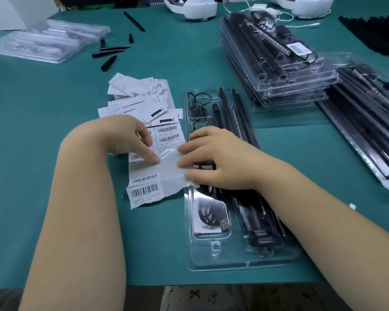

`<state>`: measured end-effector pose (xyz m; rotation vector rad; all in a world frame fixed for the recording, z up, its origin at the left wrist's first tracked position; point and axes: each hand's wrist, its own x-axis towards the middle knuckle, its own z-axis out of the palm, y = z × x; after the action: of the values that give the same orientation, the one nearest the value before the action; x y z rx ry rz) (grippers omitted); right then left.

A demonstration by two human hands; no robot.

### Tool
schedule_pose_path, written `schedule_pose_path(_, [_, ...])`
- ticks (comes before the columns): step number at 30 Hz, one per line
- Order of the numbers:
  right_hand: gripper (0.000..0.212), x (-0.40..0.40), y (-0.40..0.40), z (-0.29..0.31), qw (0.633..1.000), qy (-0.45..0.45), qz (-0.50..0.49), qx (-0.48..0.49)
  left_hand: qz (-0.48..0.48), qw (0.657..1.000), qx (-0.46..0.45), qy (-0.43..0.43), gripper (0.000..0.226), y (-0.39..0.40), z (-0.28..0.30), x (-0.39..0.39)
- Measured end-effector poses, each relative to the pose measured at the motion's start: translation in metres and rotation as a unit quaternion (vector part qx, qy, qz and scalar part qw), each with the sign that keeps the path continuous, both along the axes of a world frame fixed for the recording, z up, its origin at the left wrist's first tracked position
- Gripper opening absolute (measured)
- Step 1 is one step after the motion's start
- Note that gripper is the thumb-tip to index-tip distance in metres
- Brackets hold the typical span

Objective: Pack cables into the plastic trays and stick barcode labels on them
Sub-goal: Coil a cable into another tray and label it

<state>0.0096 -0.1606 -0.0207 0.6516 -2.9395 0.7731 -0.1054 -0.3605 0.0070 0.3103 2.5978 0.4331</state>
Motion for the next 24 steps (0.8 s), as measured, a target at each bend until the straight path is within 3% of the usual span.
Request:
schedule_pose_path(6, [0.025,-0.002,0.002,-0.002,0.999,-0.021,-0.003,-0.024,-0.055,0.998,-0.020,-0.027,0.065,0.009,0.003,0.008])
schedule_pose_path(12, [0.024,-0.002,0.002,-0.003,0.999,-0.022,-0.002,-0.030,-0.068,0.998,-0.014,0.005,0.026,0.010,0.003,0.007])
schedule_pose_path(24, [0.021,-0.002,0.003,-0.003,0.999,-0.028,-0.002,-0.032,-0.044,0.997,0.004,0.067,0.020,0.014,0.005,0.011])
